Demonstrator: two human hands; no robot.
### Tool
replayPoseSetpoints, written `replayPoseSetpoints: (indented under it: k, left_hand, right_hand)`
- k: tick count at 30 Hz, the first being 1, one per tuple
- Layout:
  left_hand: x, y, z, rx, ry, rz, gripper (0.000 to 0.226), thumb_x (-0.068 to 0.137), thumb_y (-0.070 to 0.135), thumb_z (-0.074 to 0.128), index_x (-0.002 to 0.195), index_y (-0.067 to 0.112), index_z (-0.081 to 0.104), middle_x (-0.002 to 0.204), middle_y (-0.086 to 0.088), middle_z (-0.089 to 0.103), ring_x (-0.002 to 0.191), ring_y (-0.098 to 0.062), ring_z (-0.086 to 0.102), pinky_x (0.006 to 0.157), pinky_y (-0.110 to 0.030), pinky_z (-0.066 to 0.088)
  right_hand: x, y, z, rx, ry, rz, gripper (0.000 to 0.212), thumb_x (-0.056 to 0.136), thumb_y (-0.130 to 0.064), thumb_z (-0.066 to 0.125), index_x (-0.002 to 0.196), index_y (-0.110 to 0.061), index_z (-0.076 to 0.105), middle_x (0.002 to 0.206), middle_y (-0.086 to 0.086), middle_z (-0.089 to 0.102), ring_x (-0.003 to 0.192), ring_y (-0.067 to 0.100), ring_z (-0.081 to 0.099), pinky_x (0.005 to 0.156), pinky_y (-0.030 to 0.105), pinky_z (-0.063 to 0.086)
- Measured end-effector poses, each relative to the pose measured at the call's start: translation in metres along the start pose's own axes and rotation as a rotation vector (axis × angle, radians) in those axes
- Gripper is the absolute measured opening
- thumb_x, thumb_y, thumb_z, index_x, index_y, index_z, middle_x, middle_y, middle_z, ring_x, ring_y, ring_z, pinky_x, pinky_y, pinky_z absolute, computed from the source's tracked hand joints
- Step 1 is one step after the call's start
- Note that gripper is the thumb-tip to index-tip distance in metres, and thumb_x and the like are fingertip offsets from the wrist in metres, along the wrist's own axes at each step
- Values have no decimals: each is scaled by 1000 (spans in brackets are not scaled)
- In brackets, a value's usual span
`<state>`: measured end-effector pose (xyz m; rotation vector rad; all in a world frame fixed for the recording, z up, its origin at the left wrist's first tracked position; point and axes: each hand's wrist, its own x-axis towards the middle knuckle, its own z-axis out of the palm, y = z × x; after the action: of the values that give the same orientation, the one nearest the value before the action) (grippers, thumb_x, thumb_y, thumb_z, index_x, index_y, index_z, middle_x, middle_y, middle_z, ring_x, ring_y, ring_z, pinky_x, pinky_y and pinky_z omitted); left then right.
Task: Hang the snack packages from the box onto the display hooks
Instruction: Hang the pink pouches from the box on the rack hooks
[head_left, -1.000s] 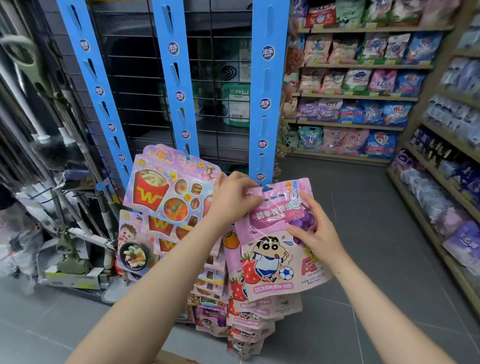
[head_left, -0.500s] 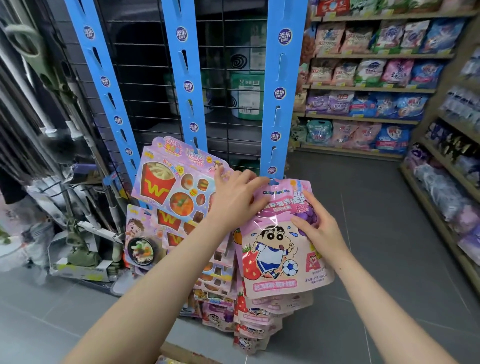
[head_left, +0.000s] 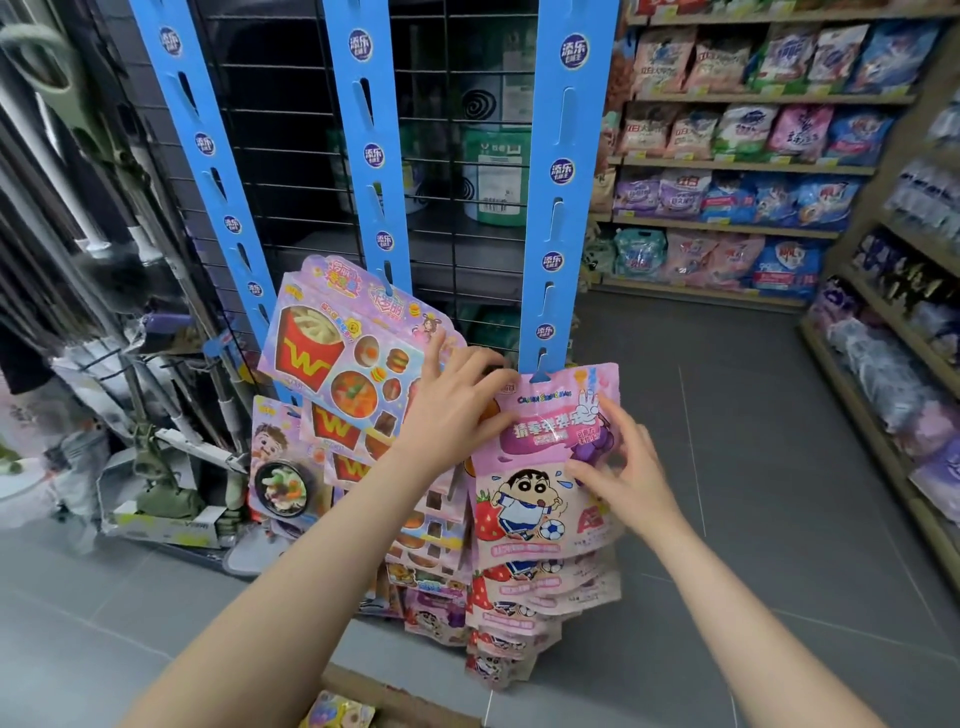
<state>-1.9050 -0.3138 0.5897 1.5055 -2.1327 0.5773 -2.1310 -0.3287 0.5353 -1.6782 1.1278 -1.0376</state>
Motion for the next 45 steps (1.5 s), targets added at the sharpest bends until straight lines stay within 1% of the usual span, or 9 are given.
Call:
replayPoseSetpoints:
  k: [2,5,8,11,22,31,41,43,45]
  left_hand:
    - [-9,-2,-6,-39,24,23,34,86,44,50,107,21,62,114,-2,61,113,-21,53,113,-51,8]
    - [-22,-2,-24,-106,98,-1,32,86,38,54,109,18,61,109,-2,62,106,-18,52,109,-50,26]
    - [-42,-1,-43,-203,115,-60,24,87,30,55,105,15,61,96,-2,62,84,-20,57,75,-39,50]
    - [-77,-2,-55,-300,-1,-165,23,87,34,50,103,20,59,97,2,62,69,-12,59,54,-23,42]
    - [-230,-79,-38,-462,-308,-392,34,86,42,47,112,23,58,92,8,60,80,-9,56,64,-31,49]
    - [-336,-203,2,-599,-607,-338,26,87,34,55,110,22,58,97,11,59,80,0,54,70,-23,46]
    - [-394,-199,80,-782,-950,-364,21,86,11,59,103,23,54,92,1,57,68,11,55,57,-5,40]
    - [-410,-191,104,-763,-1020,-335,22,84,29,57,105,24,57,92,8,58,69,7,58,66,-9,44]
    - [-430,-188,139,-737,-1091,-348,33,73,57,44,99,39,54,93,8,63,78,-1,61,78,-31,52]
  right_hand:
    - [-4,-7,-5,-65,35,0,74,72,-23,76,134,-36,39,128,-7,35,105,-21,41,83,2,39]
    - [-9,-22,-16,-143,90,-20,69,74,-29,74,134,-30,41,132,-9,33,120,1,35,95,21,33]
    - [-15,-43,-19,-184,153,-99,53,78,-24,71,127,-21,49,122,-8,42,105,3,46,87,20,39]
    - [-27,-58,-6,-200,96,-126,37,82,-17,66,118,-14,57,105,-7,51,91,-1,53,74,15,45]
    - [-86,-36,129,-238,-180,114,20,84,-21,63,103,-25,58,99,-3,62,86,14,58,76,23,48]
    - [-158,29,279,-121,-23,534,14,82,-14,67,92,-23,61,86,-5,60,81,13,57,71,16,45]
    - [-254,91,341,-111,93,903,22,83,-19,65,94,-27,48,90,-12,55,84,4,55,62,6,41]
    - [-270,116,347,-105,103,961,22,84,-16,65,96,-23,47,86,-16,51,78,-1,52,59,1,40]
    - [-283,141,357,-131,147,988,25,83,-18,67,100,-20,49,86,-15,51,79,-1,51,62,-2,38]
